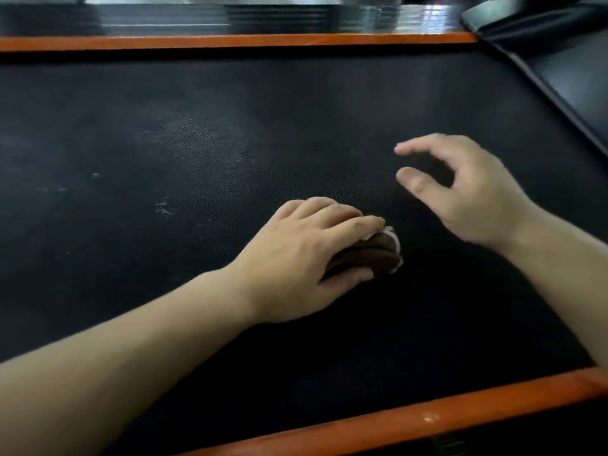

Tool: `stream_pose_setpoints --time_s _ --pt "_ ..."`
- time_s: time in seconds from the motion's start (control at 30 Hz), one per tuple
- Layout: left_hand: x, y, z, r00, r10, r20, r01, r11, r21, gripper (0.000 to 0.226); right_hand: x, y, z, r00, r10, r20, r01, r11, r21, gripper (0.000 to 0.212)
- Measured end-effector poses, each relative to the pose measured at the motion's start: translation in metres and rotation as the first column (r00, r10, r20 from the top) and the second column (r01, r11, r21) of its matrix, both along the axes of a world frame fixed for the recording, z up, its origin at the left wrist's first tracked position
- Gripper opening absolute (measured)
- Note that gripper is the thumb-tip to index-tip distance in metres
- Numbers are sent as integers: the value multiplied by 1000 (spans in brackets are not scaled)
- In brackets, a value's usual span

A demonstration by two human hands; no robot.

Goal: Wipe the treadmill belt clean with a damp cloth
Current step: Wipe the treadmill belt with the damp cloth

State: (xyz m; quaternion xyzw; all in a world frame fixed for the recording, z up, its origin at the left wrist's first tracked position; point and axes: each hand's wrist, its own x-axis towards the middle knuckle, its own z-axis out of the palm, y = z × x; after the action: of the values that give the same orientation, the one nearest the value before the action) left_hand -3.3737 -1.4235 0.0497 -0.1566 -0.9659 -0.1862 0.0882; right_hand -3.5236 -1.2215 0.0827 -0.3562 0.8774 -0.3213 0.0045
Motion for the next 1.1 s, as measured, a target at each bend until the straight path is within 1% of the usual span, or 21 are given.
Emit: stream_pose_setpoints --time_s 0.03,0.1,0.17,0.23,0.3,0.33,0.37,0.43,0.5,0.53,0.6,0.63,0.7,0.77,0.8,0.83,0.87,0.97,1.03,1.07,1.1 --pt "-3 4 -2 1000 0 18 0 1000 24 59 -7 -2 -7 998 -4 -59 11 994 110 42" --pt "-12 10 -5 997 -61 56 58 997 49 58 -14 -7 -25 995 50 -87 -24 960 278 54" --pt "-25 4 -7 993 -92 79 90 996 24 56 -16 -8 -34 996 60 -73 -35 952 305 52" --pt "-52 -14 -5 992 80 93 -87 993 76 52 -17 -6 -34 998 33 -47 -20 966 257 43" --pt "-87 -40 2 908 392 150 -414 894 170 39 -15 -4 -34 998 -3 -70 18 976 216 37" --pt "-98 -48 4 849 497 179 -525 830 187 34 -14 -4 -34 996 -31 -89 48 979 198 36" --pt "-103 -51 4 828 531 180 -558 812 170 34 -15 -5 -35 992 -62 -106 81 980 180 35" --pt "-91 -40 0 891 413 188 -443 883 157 44 -16 -9 -39 985 -119 -124 137 979 151 34" --pt "-61 -19 -3 975 155 159 -188 958 215 52 -17 -10 -39 979 -167 -118 181 975 126 33" --pt "-47 -11 -6 990 41 136 -70 973 221 56 -16 -11 -39 977 -181 -112 194 974 117 33" --pt "-41 -8 -10 996 -56 67 48 993 110 63 -17 -12 -36 978 -178 -105 190 973 128 33" --pt "-52 -13 -10 999 -24 22 23 998 52 63 -20 -14 -34 982 -165 -96 178 972 151 35" --pt "-95 -32 -11 974 224 25 -224 974 12 55 -31 -17 -29 988 -139 -73 152 964 219 40" --pt "-142 -59 -7 860 494 132 -504 861 65 44 -43 -22 -25 990 -126 -61 139 947 289 45" --pt "-156 -67 -5 812 560 168 -578 811 88 41 -48 -25 -25 991 -121 -61 134 938 319 47" --pt "-161 -67 -6 803 573 165 -591 801 96 41 -51 -27 -26 991 -113 -65 128 930 344 49" --pt "-155 -59 -9 837 527 146 -543 834 100 42 -52 -29 -28 992 -106 -68 124 925 360 50" --pt "-104 -24 -14 974 220 55 -227 957 181 56 -53 -26 -34 991 -116 -73 134 928 347 52" --pt "-96 -25 -15 992 123 2 -123 990 70 63 -52 -26 -35 989 -119 -86 141 931 337 53" --pt "-110 -33 -13 990 140 -24 -141 990 -6 60 -52 -26 -36 989 -121 -88 144 930 338 51" --pt "-133 -44 -10 974 228 -18 -228 971 -66 56 -52 -26 -36 989 -120 -89 143 929 341 50"
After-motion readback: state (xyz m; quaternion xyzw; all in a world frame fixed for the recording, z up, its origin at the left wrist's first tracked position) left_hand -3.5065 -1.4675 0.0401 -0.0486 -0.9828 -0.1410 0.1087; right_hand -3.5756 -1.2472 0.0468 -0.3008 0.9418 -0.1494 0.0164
